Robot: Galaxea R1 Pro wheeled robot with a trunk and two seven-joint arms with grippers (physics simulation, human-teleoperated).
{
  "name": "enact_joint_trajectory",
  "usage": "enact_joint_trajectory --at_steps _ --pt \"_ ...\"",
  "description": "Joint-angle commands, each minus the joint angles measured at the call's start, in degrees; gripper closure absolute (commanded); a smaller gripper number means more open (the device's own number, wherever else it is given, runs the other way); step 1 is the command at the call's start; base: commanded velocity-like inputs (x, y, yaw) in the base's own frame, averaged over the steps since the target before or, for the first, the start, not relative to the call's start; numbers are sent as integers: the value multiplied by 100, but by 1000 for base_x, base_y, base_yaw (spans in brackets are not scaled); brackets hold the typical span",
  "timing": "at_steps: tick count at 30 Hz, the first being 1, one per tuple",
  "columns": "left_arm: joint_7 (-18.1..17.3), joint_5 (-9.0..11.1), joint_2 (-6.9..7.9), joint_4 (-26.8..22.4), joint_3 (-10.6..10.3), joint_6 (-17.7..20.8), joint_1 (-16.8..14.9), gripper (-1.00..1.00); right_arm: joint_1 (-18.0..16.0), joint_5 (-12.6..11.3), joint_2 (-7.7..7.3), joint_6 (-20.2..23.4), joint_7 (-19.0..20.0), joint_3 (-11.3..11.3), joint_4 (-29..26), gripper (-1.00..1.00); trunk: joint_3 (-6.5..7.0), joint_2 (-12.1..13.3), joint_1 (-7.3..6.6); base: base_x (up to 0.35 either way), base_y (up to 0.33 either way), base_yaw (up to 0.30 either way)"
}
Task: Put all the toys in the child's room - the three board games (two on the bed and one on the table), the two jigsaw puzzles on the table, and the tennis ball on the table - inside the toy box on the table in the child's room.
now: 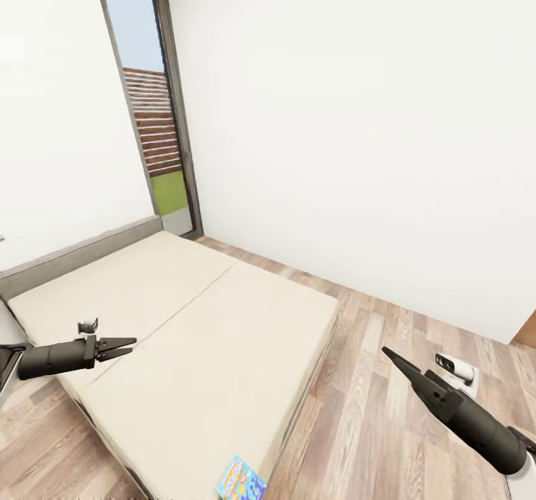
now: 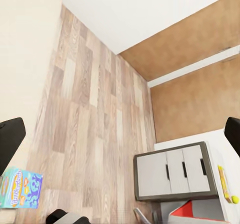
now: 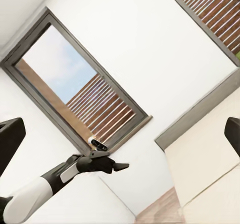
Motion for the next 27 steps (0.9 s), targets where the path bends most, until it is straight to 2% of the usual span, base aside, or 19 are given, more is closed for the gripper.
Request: enact_joint_trajectory --at_steps 1,7,20,27 --pt "-40 -46 -4 -1 11 60 -8 -100 -4 -17 -1 50 8 -4 -2 -100 -11 -12 4 0 0 278" --pt "-40 -46 -4 -1 11 60 -8 -100 -4 -17 -7 56 9 -6 -2 -100 1 -12 4 0 0 228" --pt "-40 -46 -10 -1 10 60 -8 -100 -4 -17 -9 50 9 -8 -2 -100 6 -12 4 0 0 49" --pt "-40 -46 -12 -1 6 53 -8 -100 -4 -17 -5 38 9 -4 -2 -100 22 -12 4 0 -1 180"
